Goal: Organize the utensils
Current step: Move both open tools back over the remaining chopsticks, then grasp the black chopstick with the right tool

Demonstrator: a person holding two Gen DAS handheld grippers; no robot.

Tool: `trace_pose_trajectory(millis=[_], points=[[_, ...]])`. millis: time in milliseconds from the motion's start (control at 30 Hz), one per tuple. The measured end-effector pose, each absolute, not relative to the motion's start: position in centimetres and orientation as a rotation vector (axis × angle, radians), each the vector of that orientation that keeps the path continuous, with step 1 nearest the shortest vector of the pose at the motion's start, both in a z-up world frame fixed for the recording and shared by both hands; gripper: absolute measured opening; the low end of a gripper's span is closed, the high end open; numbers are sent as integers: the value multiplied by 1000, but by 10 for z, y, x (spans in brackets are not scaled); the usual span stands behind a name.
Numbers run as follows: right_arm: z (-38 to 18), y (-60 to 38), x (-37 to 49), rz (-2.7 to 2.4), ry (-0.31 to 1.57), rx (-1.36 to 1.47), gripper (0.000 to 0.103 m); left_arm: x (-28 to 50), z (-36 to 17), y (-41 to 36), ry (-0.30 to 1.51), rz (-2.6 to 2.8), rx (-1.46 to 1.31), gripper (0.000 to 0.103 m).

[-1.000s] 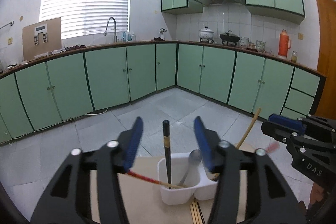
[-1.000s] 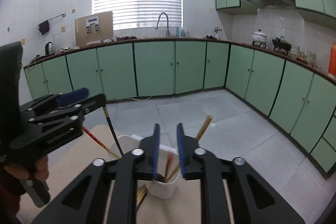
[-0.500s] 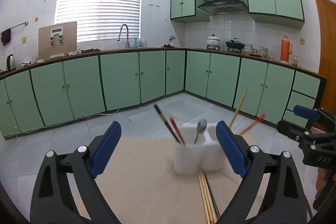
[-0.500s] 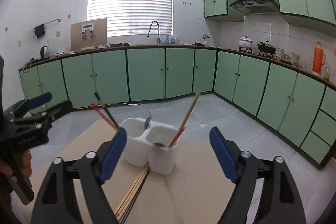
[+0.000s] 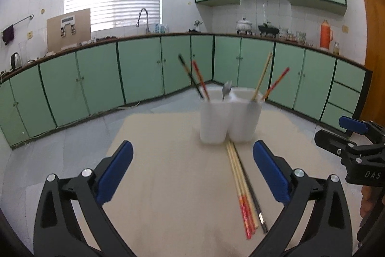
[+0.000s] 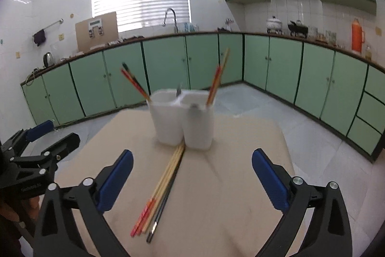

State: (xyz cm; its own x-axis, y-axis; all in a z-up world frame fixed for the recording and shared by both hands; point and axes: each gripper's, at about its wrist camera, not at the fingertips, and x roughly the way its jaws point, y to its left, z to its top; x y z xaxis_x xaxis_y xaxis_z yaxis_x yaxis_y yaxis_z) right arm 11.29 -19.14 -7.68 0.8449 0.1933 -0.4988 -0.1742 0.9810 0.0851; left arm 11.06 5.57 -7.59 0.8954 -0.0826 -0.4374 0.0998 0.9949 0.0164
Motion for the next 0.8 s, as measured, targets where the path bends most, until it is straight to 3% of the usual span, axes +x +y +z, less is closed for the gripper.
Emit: trace_pose_trajectory(millis=[333,567,800], points=[[-145,-177,89,185,679,30,94,92,-124,62,562,-85,92,97],[-177,-156,79,229,768,-6,67,92,-146,70,627,-70,96,97],[-191,-136,79,284,819,-13,47,93,-159,70,668,-56,104,97]])
